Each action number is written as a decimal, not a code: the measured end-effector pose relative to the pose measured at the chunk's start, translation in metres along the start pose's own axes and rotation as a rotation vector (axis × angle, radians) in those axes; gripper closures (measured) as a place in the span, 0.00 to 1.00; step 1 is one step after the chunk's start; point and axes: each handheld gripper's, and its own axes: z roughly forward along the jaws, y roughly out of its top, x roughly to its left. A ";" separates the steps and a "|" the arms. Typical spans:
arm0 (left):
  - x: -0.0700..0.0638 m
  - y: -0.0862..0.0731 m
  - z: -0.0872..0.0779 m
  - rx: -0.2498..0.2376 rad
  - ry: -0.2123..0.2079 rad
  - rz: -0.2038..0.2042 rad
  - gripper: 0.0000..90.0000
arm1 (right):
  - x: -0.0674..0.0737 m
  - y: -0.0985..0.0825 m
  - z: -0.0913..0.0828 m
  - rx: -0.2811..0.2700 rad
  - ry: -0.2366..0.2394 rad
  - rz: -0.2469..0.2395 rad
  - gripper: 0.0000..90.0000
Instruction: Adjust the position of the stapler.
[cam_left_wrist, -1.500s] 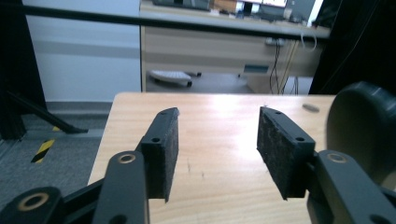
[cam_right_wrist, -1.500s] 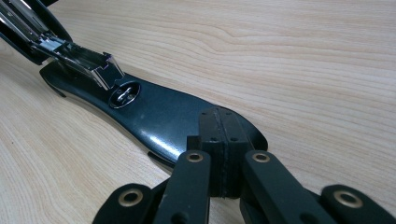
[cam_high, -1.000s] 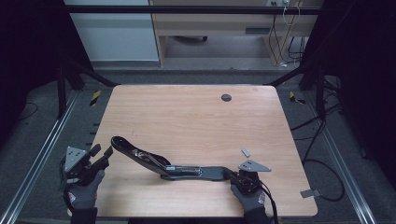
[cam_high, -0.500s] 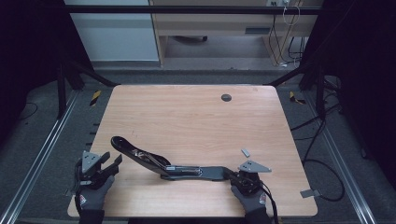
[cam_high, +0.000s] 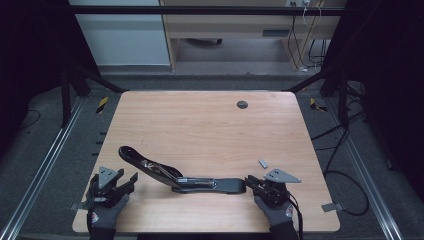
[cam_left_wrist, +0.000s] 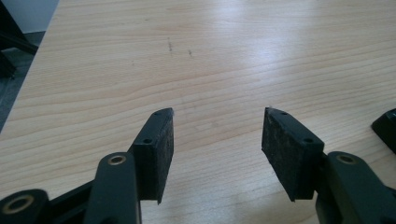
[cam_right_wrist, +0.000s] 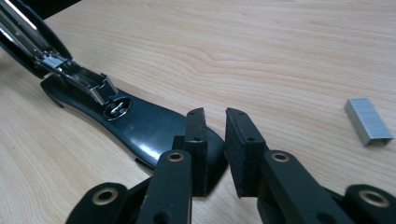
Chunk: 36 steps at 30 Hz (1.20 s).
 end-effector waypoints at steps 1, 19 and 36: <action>0.000 0.000 0.000 0.001 0.000 0.002 0.48 | -0.002 0.001 -0.001 0.005 -0.004 0.003 0.86; 0.000 -0.001 0.003 0.019 -0.013 0.004 0.47 | -0.033 0.031 -0.021 0.047 -0.128 0.008 0.75; 0.001 -0.002 0.003 0.024 -0.012 -0.001 0.47 | -0.055 0.052 -0.002 0.144 -0.185 -0.014 0.74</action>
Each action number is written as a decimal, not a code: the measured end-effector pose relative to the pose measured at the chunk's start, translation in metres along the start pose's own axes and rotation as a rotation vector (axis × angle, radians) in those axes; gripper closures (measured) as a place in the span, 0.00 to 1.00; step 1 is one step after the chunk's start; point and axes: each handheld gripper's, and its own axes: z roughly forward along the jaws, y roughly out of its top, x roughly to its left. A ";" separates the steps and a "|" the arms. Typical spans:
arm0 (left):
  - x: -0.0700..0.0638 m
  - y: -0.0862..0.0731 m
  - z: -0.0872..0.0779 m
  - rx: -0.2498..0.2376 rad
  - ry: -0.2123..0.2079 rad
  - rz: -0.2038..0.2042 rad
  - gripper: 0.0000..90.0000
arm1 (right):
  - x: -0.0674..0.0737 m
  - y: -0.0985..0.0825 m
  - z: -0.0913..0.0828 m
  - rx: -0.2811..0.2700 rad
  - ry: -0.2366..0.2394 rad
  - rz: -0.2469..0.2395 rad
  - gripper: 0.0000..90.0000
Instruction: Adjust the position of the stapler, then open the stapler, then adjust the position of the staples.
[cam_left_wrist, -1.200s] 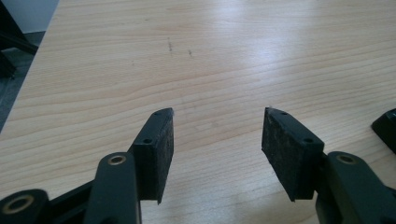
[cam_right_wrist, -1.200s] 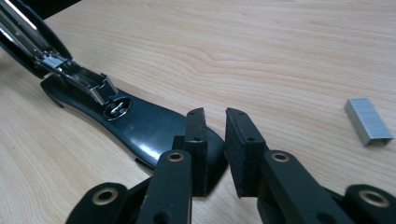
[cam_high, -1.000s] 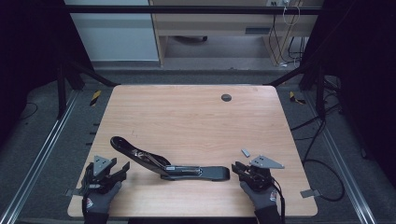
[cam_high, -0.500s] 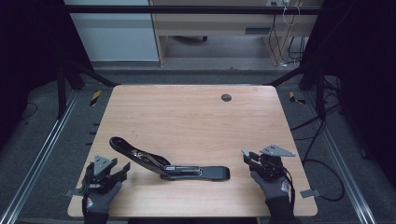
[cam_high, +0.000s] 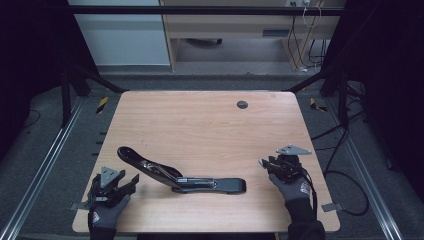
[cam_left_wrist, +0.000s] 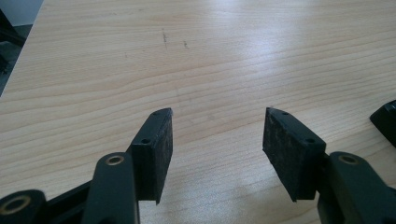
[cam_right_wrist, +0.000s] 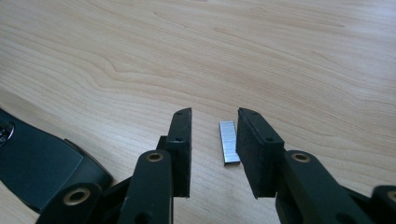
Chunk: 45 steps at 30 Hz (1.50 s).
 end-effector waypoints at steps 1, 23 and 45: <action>0.000 0.000 0.000 0.000 0.000 0.001 0.47 | 0.000 0.001 0.001 0.008 0.000 0.006 0.74; 0.000 -0.001 0.003 0.012 -0.010 -0.001 0.47 | -0.013 0.004 0.025 0.082 -0.014 -0.004 0.76; 0.000 -0.001 0.004 0.019 -0.012 0.007 0.47 | -0.014 0.009 0.047 0.201 -0.015 -0.051 0.81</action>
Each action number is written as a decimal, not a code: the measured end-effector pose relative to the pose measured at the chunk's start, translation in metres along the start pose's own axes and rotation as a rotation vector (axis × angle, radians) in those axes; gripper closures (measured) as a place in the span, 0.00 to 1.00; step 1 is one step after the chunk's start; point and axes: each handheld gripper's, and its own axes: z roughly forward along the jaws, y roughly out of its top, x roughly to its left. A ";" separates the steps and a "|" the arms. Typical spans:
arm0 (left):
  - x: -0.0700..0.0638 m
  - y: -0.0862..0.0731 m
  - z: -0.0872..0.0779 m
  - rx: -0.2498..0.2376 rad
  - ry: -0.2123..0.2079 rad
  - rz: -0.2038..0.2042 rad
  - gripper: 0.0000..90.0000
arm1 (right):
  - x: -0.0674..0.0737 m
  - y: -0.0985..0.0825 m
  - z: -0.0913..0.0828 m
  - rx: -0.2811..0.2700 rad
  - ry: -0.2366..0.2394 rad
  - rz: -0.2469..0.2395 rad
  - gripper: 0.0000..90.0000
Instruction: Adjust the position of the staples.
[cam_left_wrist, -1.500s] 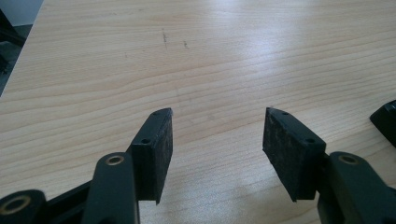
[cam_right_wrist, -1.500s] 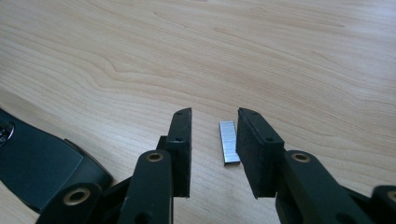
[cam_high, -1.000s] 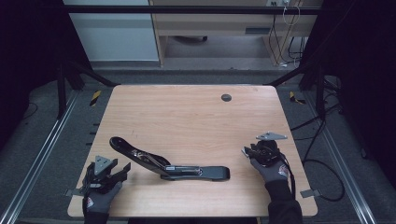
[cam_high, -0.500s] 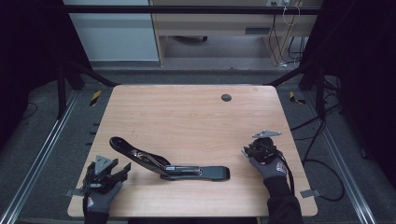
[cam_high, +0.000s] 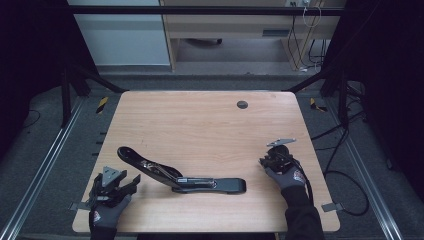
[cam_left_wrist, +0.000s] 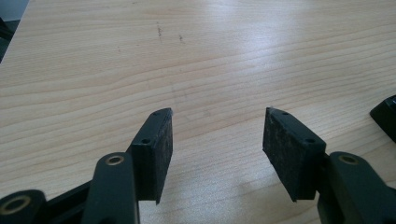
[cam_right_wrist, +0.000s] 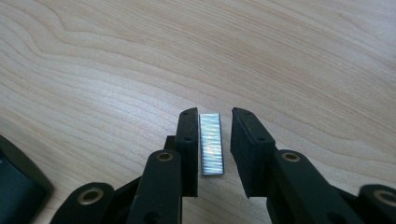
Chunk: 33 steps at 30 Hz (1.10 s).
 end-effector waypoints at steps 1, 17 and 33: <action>0.000 0.000 0.000 0.000 0.001 0.001 0.47 | 0.000 0.000 0.001 0.003 -0.002 -0.001 0.81; 0.000 0.000 0.000 0.003 0.003 0.002 0.47 | 0.000 -0.001 0.008 0.050 -0.003 -0.009 0.87; -0.002 0.001 -0.002 0.007 0.009 0.002 0.47 | 0.013 -0.027 -0.027 0.015 0.072 -0.080 0.87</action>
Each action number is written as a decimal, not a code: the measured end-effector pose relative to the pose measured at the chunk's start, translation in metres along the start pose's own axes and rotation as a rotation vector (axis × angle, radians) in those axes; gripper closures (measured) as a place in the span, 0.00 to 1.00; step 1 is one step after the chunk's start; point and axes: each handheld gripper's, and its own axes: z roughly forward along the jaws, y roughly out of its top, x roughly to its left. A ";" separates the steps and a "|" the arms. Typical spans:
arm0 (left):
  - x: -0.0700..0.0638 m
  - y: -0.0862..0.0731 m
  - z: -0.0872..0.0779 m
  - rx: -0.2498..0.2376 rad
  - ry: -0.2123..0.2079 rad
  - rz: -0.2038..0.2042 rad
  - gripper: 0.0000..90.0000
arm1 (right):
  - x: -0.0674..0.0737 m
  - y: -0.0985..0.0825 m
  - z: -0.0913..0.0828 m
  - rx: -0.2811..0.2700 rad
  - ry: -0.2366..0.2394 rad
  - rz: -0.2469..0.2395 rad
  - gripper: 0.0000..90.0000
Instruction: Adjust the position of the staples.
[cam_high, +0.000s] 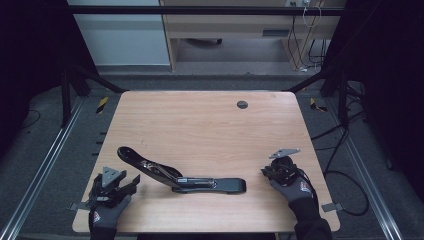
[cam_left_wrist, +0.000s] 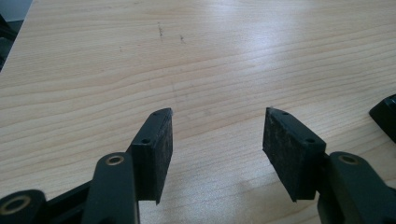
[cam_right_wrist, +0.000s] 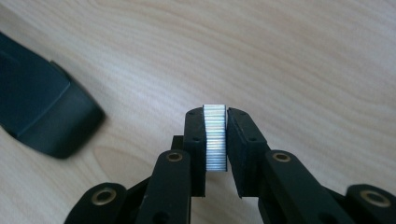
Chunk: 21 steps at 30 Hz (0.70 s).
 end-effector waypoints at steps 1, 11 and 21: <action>0.000 0.000 0.000 0.002 0.002 0.001 0.47 | 0.001 -0.005 -0.001 0.002 0.006 0.004 0.87; -0.002 0.000 -0.001 0.012 0.024 0.017 0.52 | 0.002 -0.024 -0.002 0.002 0.012 -0.023 0.87; -0.002 0.000 -0.001 0.007 0.020 0.033 0.60 | 0.002 -0.025 -0.002 0.006 0.013 -0.025 0.87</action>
